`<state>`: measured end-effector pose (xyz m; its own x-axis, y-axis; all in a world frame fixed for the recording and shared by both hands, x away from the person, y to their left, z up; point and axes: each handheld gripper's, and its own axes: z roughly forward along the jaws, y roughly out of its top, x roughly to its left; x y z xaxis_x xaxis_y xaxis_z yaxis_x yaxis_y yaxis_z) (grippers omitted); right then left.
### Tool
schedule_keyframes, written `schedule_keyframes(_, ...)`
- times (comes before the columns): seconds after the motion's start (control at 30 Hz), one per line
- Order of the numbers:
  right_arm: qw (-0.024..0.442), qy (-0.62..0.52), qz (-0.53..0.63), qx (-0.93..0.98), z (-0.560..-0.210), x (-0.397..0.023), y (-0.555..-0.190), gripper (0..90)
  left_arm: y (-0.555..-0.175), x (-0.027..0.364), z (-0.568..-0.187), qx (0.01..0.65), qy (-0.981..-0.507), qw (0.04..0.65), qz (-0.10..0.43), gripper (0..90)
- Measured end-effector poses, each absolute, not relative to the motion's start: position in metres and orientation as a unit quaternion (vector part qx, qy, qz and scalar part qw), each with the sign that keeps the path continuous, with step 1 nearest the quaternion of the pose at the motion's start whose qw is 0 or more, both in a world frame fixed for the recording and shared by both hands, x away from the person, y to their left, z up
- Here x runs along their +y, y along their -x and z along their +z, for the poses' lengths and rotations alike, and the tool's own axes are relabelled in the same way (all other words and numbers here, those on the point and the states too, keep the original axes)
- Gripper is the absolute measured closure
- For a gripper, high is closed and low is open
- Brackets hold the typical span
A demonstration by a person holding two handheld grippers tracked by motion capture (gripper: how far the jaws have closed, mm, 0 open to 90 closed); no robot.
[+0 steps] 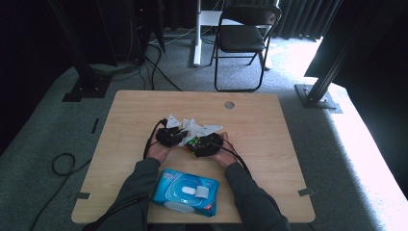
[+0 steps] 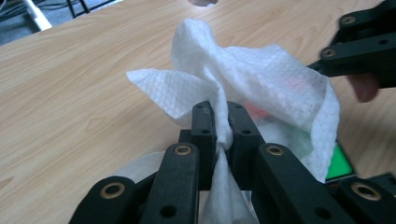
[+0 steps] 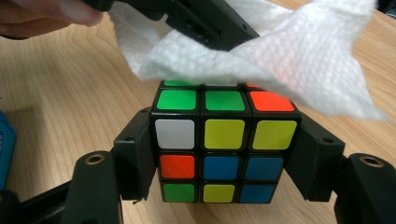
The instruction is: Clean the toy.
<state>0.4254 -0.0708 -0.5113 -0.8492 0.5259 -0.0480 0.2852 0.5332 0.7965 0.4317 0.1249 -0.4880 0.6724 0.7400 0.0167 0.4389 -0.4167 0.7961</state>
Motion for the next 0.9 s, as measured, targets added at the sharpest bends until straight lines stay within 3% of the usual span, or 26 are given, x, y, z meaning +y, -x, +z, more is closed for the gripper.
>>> schedule_keyframes(0.5, 0.148, -0.220, 0.428, 0.864, -0.509, -0.069, -0.423, 34.2, -0.435, 0.127, -0.484, 0.373, -0.815, 0.408, 0.174, 83.3)
schedule_keyframes(0.9, 0.153, -0.229, 0.424, 0.863, -0.510, -0.069, -0.425, 34.2, -0.421, 0.100, -0.473, 0.311, -0.837, 0.416, 0.175, 83.4)
